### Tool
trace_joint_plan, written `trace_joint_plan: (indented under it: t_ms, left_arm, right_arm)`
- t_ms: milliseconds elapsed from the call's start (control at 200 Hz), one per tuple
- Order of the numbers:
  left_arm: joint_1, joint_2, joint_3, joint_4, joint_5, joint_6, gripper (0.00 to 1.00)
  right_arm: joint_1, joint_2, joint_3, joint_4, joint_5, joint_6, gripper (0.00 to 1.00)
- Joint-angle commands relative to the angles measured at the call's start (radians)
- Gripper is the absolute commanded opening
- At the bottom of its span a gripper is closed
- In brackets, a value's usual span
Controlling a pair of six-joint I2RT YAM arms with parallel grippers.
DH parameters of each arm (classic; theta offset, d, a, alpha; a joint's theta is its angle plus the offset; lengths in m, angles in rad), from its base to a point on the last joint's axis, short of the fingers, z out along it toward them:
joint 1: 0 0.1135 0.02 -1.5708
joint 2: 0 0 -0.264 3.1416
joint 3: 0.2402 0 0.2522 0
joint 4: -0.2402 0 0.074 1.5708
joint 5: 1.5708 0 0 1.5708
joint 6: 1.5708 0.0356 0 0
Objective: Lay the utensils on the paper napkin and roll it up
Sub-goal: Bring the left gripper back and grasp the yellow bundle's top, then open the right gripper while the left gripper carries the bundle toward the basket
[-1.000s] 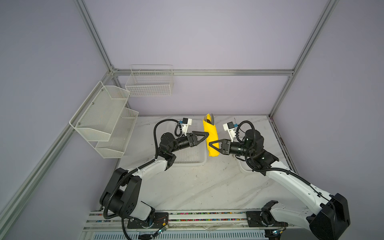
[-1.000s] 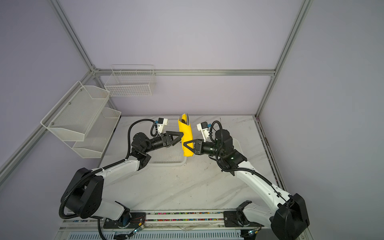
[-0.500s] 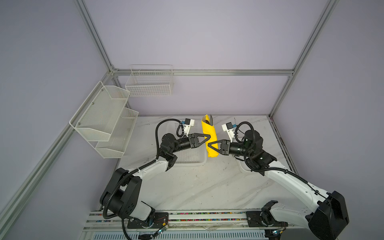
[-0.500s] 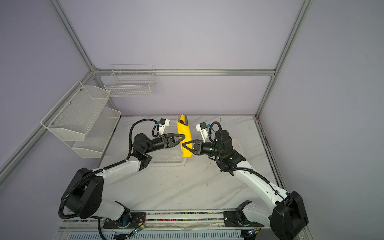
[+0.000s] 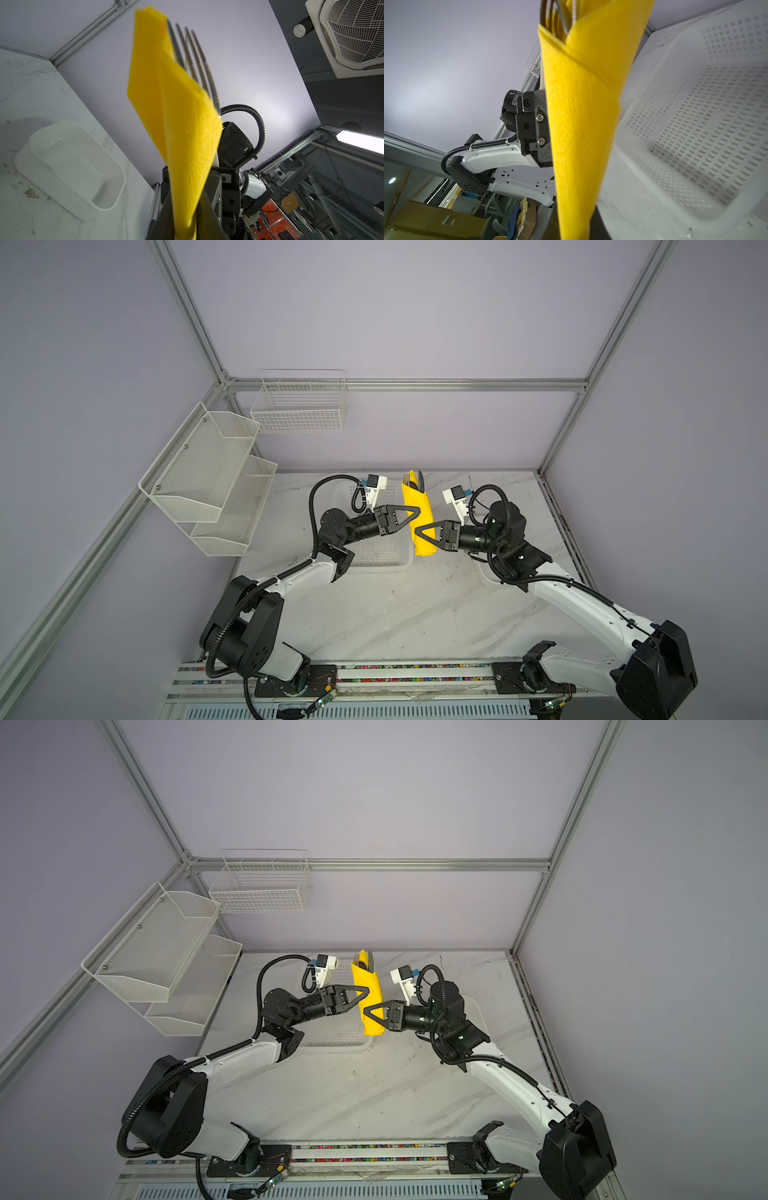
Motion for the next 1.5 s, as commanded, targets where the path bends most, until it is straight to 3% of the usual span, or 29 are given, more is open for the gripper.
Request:
trace_joint_plan:
  t_ms: [0,520,655,940,1315,1495]
  left_arm:
    - [-0.006,-0.006,0.024,0.058,0.005,0.000,0.14]
    - [0.001,-0.007,0.028,0.044,0.027,0.024,0.08]
    - [0.004,-0.005,0.022,0.052,0.028,0.023,0.08]
    - [0.005,0.023,-0.001,0.021,0.024,0.046,0.38]
    - [0.017,0.055,-0.033,0.043,-0.002,0.045,0.37]
    - [0.033,0.033,-0.043,-0.004,0.003,0.066,0.48]
  right_arm:
    - [0.003,-0.020,-0.007,0.065,-0.011,-0.005,0.10]
    - [0.003,-0.028,-0.001,0.033,0.030,-0.026,0.21]
    - [0.003,-0.032,0.006,0.026,0.029,-0.030,0.14]
    - [0.002,-0.024,0.064,-0.107,0.102,-0.084,0.07]
    - [0.003,0.002,0.087,-0.150,0.138,-0.096,0.08]
    - [0.005,0.026,0.093,-0.151,0.138,-0.088,0.07]
